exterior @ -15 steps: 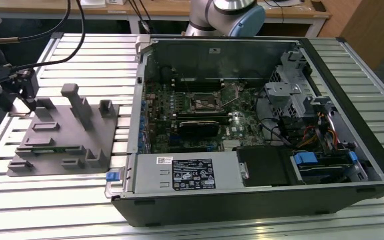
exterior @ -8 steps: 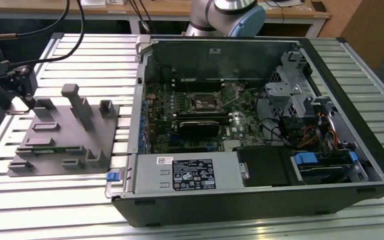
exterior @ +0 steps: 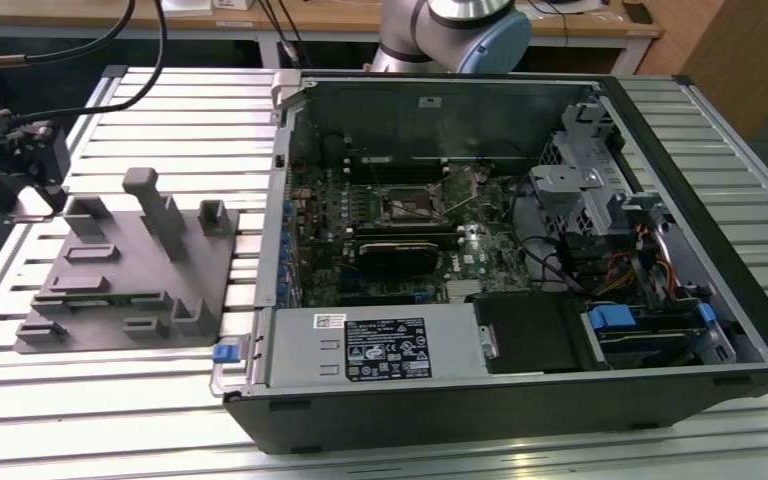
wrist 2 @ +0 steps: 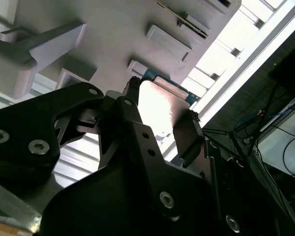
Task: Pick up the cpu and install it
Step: 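Pick up the cpu and move it towards the insertion slot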
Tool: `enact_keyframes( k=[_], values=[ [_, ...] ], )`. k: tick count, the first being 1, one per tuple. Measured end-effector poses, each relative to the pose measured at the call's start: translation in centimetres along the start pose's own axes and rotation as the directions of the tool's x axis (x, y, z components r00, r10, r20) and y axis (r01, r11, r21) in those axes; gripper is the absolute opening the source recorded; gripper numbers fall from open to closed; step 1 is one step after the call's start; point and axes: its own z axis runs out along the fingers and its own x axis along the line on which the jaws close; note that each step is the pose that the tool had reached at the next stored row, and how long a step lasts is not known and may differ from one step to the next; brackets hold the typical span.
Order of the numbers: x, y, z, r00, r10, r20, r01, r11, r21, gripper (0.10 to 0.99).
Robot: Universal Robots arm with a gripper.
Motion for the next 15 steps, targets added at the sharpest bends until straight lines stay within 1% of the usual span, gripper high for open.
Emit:
enact_keyframes(
  k=[8,15],
  values=[
    [-0.01,0.16,-1.19,1.0000,0.000,0.0000,0.000,1.0000,0.000,0.529],
    [-0.01,0.28,-1.81,1.0000,0.000,-0.0001,0.000,1.0000,0.000,0.529]
  ],
)
